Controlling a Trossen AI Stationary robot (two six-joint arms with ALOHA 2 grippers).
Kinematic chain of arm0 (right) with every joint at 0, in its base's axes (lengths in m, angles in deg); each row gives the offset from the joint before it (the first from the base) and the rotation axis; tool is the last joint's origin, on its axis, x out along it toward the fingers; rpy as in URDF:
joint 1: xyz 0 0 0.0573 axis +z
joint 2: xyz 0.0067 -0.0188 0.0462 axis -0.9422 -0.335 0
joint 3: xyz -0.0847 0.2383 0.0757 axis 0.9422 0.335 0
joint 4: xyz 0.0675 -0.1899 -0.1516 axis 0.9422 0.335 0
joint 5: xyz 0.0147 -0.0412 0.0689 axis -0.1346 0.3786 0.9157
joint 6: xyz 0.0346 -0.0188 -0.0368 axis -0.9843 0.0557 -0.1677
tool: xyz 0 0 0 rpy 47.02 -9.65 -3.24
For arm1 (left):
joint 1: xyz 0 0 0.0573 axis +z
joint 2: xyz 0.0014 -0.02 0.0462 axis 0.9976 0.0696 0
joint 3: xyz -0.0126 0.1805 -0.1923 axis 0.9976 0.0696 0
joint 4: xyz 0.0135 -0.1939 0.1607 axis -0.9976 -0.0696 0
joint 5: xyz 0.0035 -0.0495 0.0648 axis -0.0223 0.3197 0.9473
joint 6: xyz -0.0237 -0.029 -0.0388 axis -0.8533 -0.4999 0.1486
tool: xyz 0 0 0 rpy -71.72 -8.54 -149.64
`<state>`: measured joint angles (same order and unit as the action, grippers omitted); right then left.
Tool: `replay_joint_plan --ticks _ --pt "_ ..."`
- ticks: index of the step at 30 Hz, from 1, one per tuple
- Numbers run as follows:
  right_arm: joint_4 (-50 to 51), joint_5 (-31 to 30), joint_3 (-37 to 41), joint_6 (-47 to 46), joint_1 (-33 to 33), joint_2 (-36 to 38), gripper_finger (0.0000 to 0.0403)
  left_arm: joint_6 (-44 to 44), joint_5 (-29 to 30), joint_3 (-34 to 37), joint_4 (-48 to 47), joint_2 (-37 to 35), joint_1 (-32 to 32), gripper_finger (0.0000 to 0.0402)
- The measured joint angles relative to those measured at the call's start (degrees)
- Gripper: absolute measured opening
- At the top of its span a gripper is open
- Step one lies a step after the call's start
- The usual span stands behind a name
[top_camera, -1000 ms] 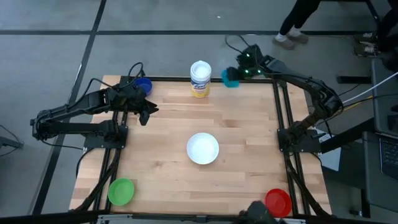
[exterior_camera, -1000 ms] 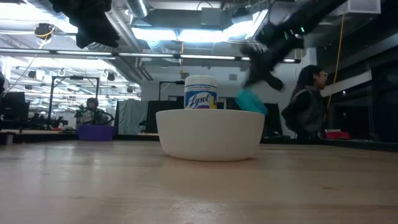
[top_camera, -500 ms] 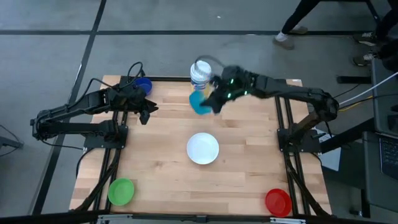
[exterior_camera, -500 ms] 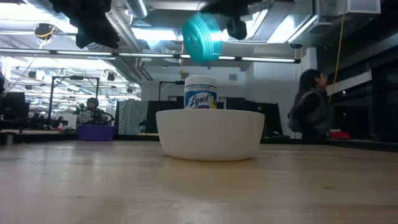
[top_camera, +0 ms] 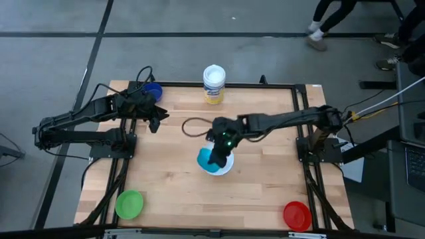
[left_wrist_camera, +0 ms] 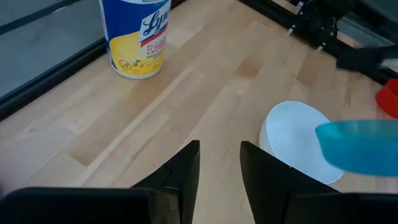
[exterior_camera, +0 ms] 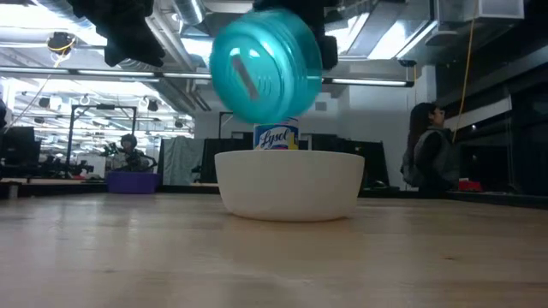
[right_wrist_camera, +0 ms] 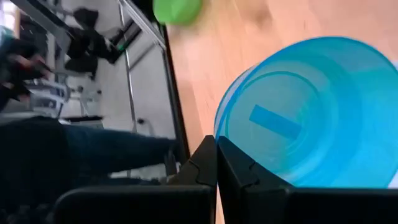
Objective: Nest bowls inside each other
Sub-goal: Stack the blue bowl on top of the white bowl
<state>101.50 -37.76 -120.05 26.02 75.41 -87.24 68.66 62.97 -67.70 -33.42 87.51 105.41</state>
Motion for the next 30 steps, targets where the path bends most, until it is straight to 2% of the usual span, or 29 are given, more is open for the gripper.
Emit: replay_joint_plan --ticks 5,12,19,24,27,30 --pt "0.46 1.03 0.04 1.22 -0.23 -2.97 0.0 0.0 -0.12 0.0 0.02 -0.02 0.0 0.0112" --pt "6.92 0.19 -0.02 5.42 -2.76 -3.97 0.0 0.28 -0.7 0.0 0.0 0.0 0.0 0.0112" --pt "15.62 -2.5 0.04 9.6 -4.15 -4.64 0.0 0.57 -1.7 0.0 0.0 0.0 0.0 0.0112" --pt "16.01 -4.31 0.04 10.25 -4.23 -4.68 0.0 0.59 -1.7 0.0 0.0 -0.01 0.0 0.0112" --pt "16.15 -7.36 0.04 10.43 -4.15 -4.68 0.0002 0.81 -1.7 0.0 0.0 0.0 0.0 0.0112" --pt "16.24 -7.65 0.04 11.64 -4.23 -4.68 0.0022 0.93 -1.7 0.0 0.0 -0.01 0.0 0.0112"
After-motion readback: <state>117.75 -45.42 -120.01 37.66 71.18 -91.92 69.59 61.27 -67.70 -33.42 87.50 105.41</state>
